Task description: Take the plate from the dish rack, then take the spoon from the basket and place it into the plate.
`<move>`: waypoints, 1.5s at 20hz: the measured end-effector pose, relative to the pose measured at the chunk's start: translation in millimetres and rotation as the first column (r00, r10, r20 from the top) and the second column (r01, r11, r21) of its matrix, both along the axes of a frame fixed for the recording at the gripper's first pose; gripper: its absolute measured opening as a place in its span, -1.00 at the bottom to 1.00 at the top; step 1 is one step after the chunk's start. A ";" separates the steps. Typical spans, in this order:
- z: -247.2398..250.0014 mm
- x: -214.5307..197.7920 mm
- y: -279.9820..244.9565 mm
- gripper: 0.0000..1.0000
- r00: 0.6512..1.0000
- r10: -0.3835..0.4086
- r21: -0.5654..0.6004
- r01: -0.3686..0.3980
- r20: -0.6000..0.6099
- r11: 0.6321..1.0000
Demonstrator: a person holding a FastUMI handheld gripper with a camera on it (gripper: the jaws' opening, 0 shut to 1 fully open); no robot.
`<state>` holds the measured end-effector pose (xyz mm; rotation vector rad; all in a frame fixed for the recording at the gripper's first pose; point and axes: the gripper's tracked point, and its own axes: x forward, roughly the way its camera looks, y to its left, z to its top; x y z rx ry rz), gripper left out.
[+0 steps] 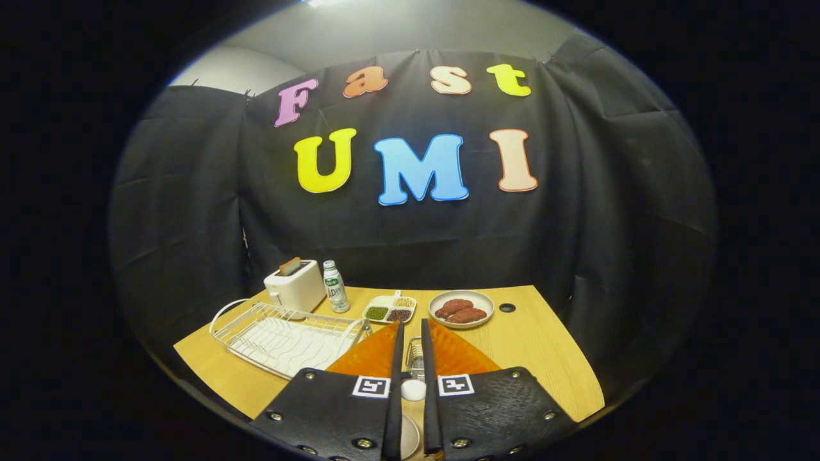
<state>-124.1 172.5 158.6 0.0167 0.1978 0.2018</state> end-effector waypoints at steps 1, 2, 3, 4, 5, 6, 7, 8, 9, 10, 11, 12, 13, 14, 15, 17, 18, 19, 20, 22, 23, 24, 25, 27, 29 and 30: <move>-6.9 -5.8 2.1 -0.74 1.000 0.008 -0.011 -0.008 -0.016 1.000; -16.2 -12.5 4.8 -0.74 0.999 0.016 -0.030 -0.017 -0.040 0.999; -26.9 -19.1 8.3 -0.74 0.998 0.024 -0.044 -0.027 -0.065 0.999; -34.2 -24.3 12.4 -0.75 0.996 0.035 -0.053 -0.039 -0.086 0.998; -41.2 -30.4 17.5 -0.74 0.993 0.044 -0.061 -0.051 -0.105 0.997; -46.8 -34.6 21.0 -0.74 0.992 0.049 -0.064 -0.057 -0.119 0.996; -54.4 -37.9 26.4 -0.74 0.989 0.057 -0.065 -0.067 -0.135 0.996; -60.9 -41.4 31.9 -0.74 0.986 0.068 -0.076 -0.081 -0.152 0.994; -68.2 -43.4 33.5 -0.74 0.983 0.073 -0.092 -0.089 -0.167 0.992; -71.7 -44.6 35.6 -0.74 0.981 0.081 -0.100 -0.100 -0.177 0.990; -74.4 -45.4 39.9 -0.74 0.979 0.091 -0.105 -0.112 -0.184 0.988; -76.0 -44.8 42.5 -0.74 0.977 0.096 -0.109 -0.118 -0.190 0.987; -79.2 -44.0 45.3 -0.74 0.975 0.103 -0.109 -0.125 -0.195 0.986; -83.8 -42.6 48.8 -0.74 0.973 0.107 -0.110 -0.132 -0.207 0.985; -88.7 -41.5 52.2 -0.74 0.970 0.113 -0.109 -0.139 -0.217 0.984; -96.8 -38.3 62.6 -0.74 0.964 0.133 -0.110 -0.161 -0.229 0.981; -100.4 -36.1 66.4 -0.74 0.962 0.142 -0.119 -0.173 -0.232 0.978; -105.0 -34.3 71.6 -0.74 0.959 0.152 -0.131 -0.187 -0.239 0.973; -106.9 -31.8 77.1 -0.74 0.956 0.166 -0.136 -0.204 -0.243 0.970; -112.7 -28.6 92.7 -0.74 0.943 0.206 -0.142 -0.249 -0.261 0.958; -114.7 -27.0 97.7 -0.74 0.939 0.219 -0.148 -0.265 -0.267 0.953; -116.9 -26.0 102.5 -0.74 0.934 0.233 -0.154 -0.281 -0.271 0.947; -117.5 -19.0 107.0 -0.74 0.929 0.248 -0.156 -0.298 -0.275 0.942; -120.5 -16.4 116.9 -0.73 0.919 0.274 -0.161 -0.327 -0.282 0.931; -125.4 -12.0 123.8 -0.74 0.910 0.296 -0.173 -0.354 -0.289 0.919; -128.0 -9.1 125.3 -0.74 0.907 0.302 -0.180 -0.363 -0.295 0.914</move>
